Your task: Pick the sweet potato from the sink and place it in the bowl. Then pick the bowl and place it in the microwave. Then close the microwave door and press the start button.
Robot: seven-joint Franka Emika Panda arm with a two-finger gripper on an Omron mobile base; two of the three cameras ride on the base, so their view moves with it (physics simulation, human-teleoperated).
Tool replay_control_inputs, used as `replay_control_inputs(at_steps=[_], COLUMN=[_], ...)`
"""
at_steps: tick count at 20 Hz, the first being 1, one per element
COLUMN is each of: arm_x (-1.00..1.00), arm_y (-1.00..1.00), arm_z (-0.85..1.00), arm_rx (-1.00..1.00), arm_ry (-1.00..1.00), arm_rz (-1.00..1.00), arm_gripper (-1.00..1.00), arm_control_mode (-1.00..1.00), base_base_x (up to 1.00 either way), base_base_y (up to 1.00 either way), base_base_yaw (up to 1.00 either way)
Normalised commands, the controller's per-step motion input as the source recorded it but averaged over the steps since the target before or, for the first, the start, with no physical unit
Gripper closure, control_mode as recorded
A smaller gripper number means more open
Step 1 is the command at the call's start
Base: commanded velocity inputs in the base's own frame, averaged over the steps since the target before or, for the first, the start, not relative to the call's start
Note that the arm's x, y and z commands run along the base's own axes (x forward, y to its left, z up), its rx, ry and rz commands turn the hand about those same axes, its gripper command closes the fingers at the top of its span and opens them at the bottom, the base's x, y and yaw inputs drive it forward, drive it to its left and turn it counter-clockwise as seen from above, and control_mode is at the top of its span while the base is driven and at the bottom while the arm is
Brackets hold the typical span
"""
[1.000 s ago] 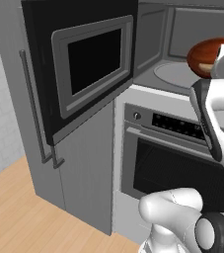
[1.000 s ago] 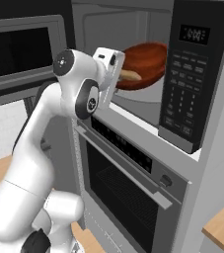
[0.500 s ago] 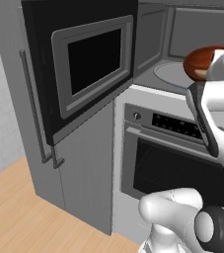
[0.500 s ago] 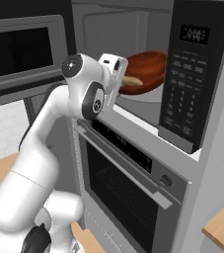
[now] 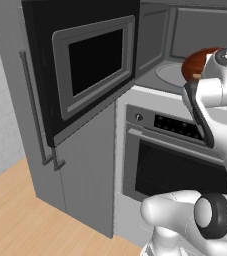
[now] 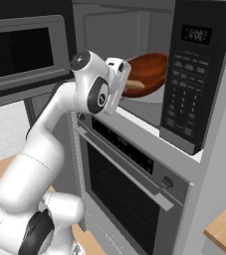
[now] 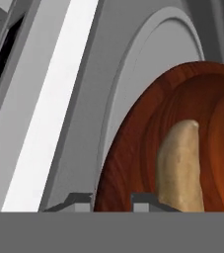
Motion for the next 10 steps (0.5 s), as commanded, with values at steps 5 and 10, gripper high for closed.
replay_control_inputs(at_steps=[5,10], arm_x=[0.16,0.02], arm_y=[-0.03,0.0], arm_z=[-0.04,-0.06], arm_rx=[0.0,-0.04], arm_ry=[0.01,-0.2], arm_rz=[0.02,0.01], arm_gripper=[1.0,-1.0], arm_control_mode=[-1.0,-1.0], base_base_x=[0.0,0.0], base_base_y=[0.0,0.0], base_base_yaw=[0.0,0.0])
